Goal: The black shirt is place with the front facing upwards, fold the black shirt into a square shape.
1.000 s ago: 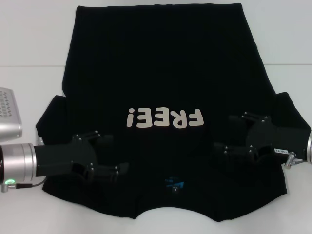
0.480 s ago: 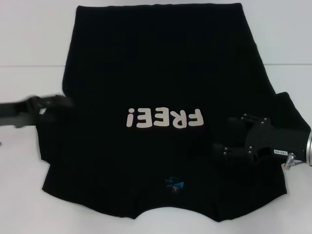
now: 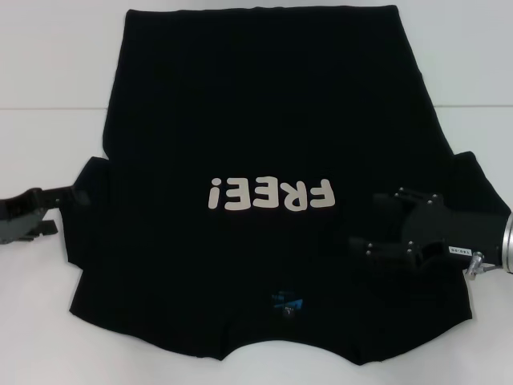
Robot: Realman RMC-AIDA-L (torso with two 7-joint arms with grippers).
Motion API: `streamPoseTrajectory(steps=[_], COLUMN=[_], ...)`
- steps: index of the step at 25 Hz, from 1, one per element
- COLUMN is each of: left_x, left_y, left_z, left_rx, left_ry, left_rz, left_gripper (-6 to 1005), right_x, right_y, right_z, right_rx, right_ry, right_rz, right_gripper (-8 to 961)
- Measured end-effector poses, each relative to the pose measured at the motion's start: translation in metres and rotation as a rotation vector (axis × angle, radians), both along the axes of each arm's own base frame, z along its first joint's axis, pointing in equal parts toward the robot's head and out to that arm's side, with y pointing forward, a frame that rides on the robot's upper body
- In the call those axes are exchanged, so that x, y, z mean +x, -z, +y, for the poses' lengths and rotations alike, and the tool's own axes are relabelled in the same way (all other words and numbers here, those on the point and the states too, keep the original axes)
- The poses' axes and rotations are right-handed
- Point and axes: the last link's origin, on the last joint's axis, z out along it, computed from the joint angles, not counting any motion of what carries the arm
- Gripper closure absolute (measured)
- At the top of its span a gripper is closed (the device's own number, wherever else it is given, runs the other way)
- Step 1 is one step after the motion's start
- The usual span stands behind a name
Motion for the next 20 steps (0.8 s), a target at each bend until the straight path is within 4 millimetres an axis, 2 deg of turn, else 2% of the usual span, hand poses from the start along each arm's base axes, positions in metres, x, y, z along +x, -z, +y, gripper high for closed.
streamPoseTrajectory(steps=[9, 20], left_x=[-0.008, -0.004], left_y=[0.006, 0.02], left_z=[-0.003, -0.006], left_rx=[0.007, -0.012], left_ry=[-0.011, 0.0], left_rz=[0.03, 0.014], left_gripper=[52, 52], right_x=[0.0, 0.0], right_y=[0.001, 0.003], right_z=[-0.001, -0.001], right_rx=[-0.006, -0.012], right_ry=[-0.002, 0.0], right_rz=[-0.001, 0.001], right_gripper=[59, 66])
